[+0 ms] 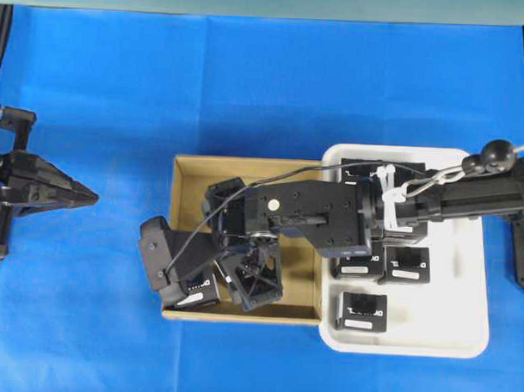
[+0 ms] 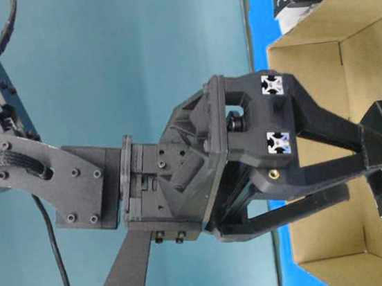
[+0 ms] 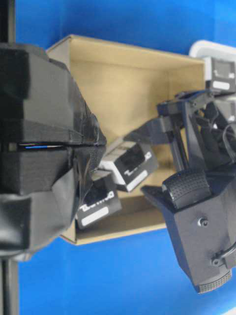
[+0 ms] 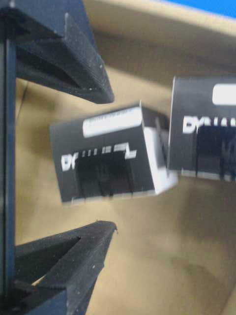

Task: Pick the box from inside the cardboard box.
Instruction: 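Close the right gripper around the right black box inside the cardboard box, then lift the held black box up out of the cardboard box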

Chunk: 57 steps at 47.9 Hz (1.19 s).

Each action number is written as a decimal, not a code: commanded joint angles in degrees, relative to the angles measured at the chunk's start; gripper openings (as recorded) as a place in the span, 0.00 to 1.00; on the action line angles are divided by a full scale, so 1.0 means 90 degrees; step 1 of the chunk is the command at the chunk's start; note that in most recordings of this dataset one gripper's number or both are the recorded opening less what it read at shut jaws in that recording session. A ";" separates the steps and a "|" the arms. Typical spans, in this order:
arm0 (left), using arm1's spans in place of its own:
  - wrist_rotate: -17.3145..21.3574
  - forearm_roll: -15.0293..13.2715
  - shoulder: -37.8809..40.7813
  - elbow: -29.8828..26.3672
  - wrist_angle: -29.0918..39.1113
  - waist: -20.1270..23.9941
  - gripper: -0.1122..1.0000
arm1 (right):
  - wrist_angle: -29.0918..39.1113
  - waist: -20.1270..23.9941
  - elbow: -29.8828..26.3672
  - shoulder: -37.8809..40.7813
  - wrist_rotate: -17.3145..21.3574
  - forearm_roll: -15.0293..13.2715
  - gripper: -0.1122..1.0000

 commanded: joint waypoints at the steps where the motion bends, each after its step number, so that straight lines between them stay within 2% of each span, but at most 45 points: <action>1: -0.0010 0.0020 0.0049 -0.0156 -0.0029 -0.0010 0.04 | 0.0010 0.0029 -0.0020 -0.0010 -0.0039 -0.0010 1.00; 13: -0.0010 0.0020 0.0029 -0.0166 -0.0029 -0.0010 0.04 | -0.0166 0.0156 0.0371 0.0059 -0.0049 -0.0010 1.00; 23: -0.0010 0.0010 0.0068 -0.0127 -0.0029 0.0010 0.04 | -0.0859 0.0166 0.0752 0.0117 -0.0029 -0.0010 1.00; 38: -0.0020 0.0020 0.0146 -0.0107 -0.0029 0.0020 0.04 | -0.0869 0.0176 0.0986 0.0068 -0.0029 -0.0010 0.98; 43: -0.0020 0.0020 0.0127 -0.0107 -0.0010 0.0010 0.04 | -0.0928 0.0166 0.1045 0.0049 -0.0029 -0.0010 0.91; 50: -0.0010 0.0020 0.0098 -0.0117 0.0039 0.0010 0.04 | -0.0879 0.0166 0.1006 0.0039 0.0020 -0.0010 0.67; 57: -0.0010 0.0020 0.0098 -0.0107 0.0049 0.0010 0.04 | -0.0801 0.0137 0.0830 -0.0117 0.0068 -0.0010 0.67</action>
